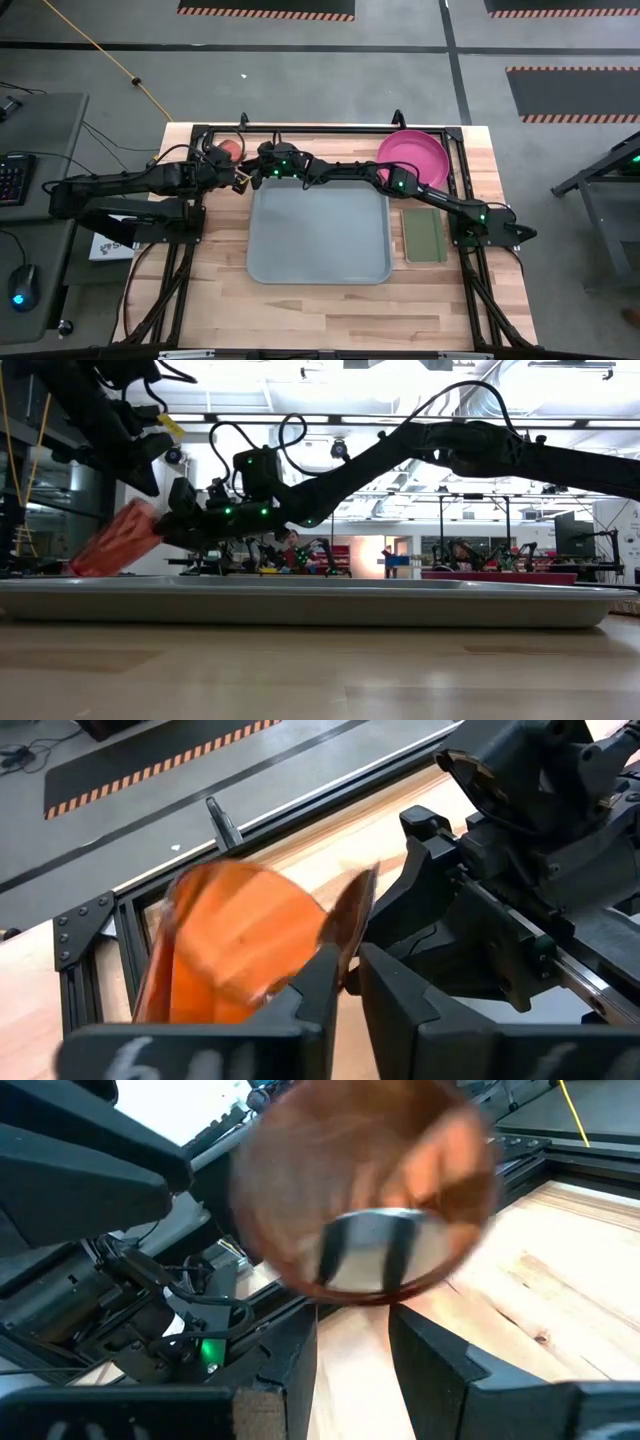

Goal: Pick and place plate/cup/fork/spoon on tray
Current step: Put the orange fork on the gray serving tray, then adjust the brown cup

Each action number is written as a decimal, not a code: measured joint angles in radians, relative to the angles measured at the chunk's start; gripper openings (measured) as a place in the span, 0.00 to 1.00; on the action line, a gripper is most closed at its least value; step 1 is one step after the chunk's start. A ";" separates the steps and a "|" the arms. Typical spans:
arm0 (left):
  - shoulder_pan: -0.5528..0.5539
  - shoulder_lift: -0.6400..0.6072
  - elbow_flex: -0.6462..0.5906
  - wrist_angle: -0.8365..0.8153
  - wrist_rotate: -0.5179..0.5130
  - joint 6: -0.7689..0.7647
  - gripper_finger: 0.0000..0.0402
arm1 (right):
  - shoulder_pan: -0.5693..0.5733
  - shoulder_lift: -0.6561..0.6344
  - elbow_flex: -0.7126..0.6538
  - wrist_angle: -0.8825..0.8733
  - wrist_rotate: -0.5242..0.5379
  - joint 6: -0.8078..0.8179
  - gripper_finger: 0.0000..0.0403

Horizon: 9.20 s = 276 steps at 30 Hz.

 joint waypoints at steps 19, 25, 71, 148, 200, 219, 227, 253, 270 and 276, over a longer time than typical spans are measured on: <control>0.000 0.000 0.000 0.051 0.011 0.110 0.32 | -0.033 -0.002 0.000 -0.053 -0.076 -0.100 0.29; 0.000 -0.015 0.001 0.050 -0.003 0.137 0.32 | -0.104 -0.044 0.000 -0.124 -0.243 -0.098 0.29; 0.039 -0.384 -0.172 0.481 0.225 0.267 0.31 | -0.175 -0.224 0.000 -0.412 -0.237 -0.148 0.34; 0.224 1.017 0.446 -0.140 -0.344 -0.578 0.31 | -0.077 -1.844 -1.977 0.051 0.468 -0.148 0.34; 0.317 1.073 0.446 -0.025 -0.330 -0.439 0.10 | -0.077 -1.844 -1.977 0.058 0.479 -0.130 0.34; 0.315 1.017 0.444 -0.042 -0.324 -0.375 0.07 | -0.077 -1.844 -1.977 0.058 0.479 -0.130 0.34; 0.314 0.969 0.444 -0.041 -0.322 -0.352 0.06 | -0.077 -1.844 -1.977 0.058 0.479 -0.130 0.34; 0.279 0.951 0.446 -0.066 -0.258 -0.258 0.06 | -0.077 -1.844 -1.977 0.057 0.479 -0.130 0.34; 0.254 0.758 0.446 -0.054 -0.203 -0.153 0.02 | -0.077 -1.844 -1.977 0.054 0.474 -0.130 0.34; 0.245 0.713 0.446 -0.051 -0.177 -0.113 0.01 | -0.077 -1.844 -1.977 0.054 0.473 -0.130 0.34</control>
